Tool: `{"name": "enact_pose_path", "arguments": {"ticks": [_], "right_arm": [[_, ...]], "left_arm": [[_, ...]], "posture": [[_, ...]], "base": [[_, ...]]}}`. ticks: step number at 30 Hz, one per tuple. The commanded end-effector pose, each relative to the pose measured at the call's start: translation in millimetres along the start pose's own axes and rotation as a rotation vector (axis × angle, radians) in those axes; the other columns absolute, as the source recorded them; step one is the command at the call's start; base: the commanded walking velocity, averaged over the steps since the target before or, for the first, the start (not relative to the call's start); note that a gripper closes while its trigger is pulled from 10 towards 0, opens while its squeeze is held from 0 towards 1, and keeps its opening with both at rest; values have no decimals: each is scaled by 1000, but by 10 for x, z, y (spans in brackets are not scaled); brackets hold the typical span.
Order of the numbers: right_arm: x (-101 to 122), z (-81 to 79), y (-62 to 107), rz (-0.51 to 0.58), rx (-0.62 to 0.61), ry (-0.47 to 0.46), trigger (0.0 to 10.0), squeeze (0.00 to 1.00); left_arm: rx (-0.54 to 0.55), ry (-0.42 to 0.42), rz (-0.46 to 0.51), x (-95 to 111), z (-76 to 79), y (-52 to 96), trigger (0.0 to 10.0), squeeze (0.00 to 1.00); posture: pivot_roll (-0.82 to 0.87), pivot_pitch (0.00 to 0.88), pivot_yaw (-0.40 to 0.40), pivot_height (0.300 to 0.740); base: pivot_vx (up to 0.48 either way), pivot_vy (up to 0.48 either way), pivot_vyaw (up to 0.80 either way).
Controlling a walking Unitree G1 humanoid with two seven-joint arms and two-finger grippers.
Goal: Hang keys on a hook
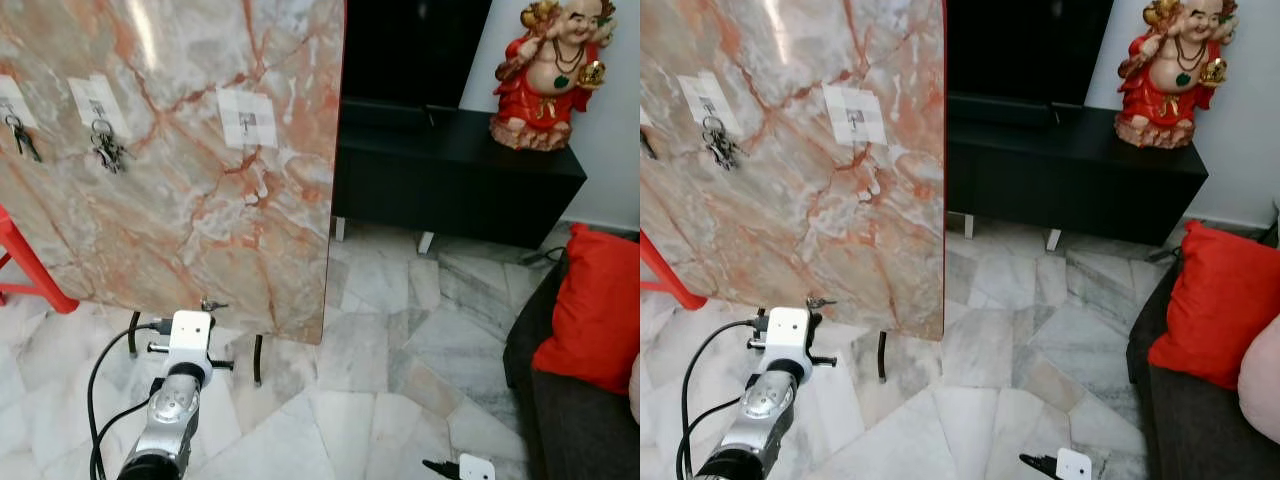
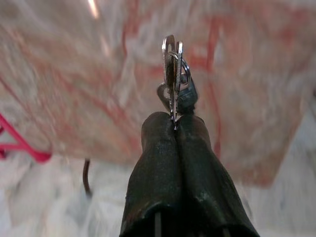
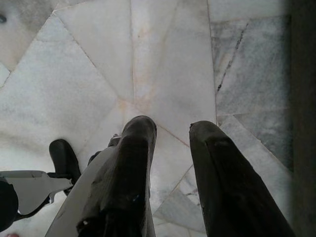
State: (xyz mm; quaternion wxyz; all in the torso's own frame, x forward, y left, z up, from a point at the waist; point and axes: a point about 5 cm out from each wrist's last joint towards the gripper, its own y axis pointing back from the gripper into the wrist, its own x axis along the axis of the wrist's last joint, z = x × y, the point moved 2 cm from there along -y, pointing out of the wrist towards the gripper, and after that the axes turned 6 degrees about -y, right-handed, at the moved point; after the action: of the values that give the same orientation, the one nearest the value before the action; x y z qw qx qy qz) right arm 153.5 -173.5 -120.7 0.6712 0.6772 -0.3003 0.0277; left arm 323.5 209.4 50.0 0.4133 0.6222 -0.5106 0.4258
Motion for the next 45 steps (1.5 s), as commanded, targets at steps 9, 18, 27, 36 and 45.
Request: {"name": "enact_pose_path", "arguments": {"ticks": [9,18,27,36,45], "right_arm": [[7,34,1,2,-3,21,10000,0],[7,35,1,1,-1,29,10000,0],[7,36,1,0,1,34,10000,0],[5,32,1,-2,2,36,10000,0],[4,26,1,-2,5,33,10000,0]], "left_arm": [[60,10,167,472,-17,-105,10000,0],[67,12,167,514,-22,-97,10000,0],[55,15,164,538,-5,-95,10000,0],[43,22,177,615,27,-102,10000,0],[40,40,219,763,47,-123,10000,0]], "posture": [[-18,0,-60,740],[-19,0,-60,740],[-19,0,-62,740],[-17,0,-61,740],[-15,0,-61,740]], "base": [[173,0,0],[268,0,0],[270,0,0],[270,0,0],[274,0,0]]}}
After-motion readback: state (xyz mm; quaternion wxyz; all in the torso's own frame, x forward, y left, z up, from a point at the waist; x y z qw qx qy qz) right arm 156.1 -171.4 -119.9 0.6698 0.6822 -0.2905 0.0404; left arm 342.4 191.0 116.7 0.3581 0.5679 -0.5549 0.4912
